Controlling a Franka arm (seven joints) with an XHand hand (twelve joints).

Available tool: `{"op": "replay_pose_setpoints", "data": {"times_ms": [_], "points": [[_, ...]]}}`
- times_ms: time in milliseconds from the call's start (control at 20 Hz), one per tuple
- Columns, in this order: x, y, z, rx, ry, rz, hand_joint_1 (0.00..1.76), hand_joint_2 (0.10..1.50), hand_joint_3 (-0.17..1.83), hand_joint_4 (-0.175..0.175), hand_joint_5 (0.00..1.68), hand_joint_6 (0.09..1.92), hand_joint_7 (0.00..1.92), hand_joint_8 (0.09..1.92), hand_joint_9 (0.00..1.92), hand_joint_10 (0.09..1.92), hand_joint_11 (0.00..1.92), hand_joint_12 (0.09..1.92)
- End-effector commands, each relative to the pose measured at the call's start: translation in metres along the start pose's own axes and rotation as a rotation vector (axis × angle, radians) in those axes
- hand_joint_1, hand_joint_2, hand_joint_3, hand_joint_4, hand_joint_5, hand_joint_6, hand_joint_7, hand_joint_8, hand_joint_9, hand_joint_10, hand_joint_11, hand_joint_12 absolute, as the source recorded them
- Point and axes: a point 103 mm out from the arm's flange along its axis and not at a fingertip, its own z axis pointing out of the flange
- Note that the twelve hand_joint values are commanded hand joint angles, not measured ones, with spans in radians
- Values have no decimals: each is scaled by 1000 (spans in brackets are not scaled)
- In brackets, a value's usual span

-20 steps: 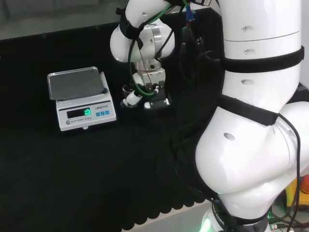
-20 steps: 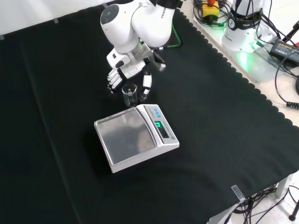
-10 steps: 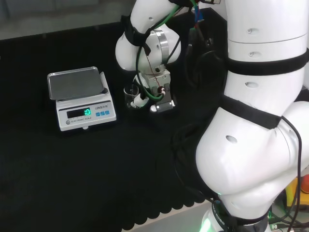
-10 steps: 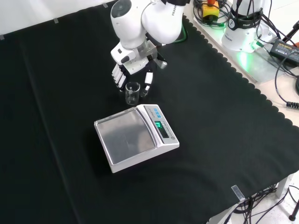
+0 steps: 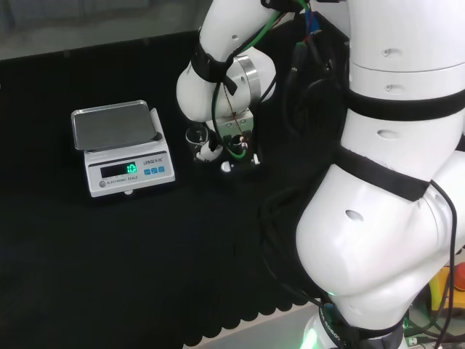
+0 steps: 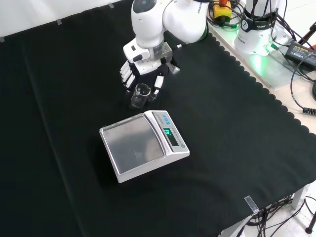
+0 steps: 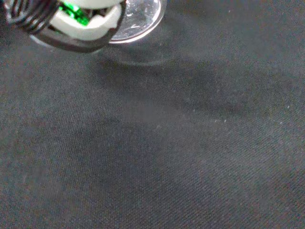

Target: Pick up the beaker.

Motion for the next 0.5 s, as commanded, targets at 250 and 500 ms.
{"op": "replay_pose_setpoints", "data": {"times_ms": [250,500], "points": [[-32,-8,-94,78,55,-110,1109,616,819,175,1183,909,793,884,726,703,699,1258],[-37,-15,-152,175,108,-194,1111,603,843,175,1184,920,774,881,683,720,659,1273]]}}
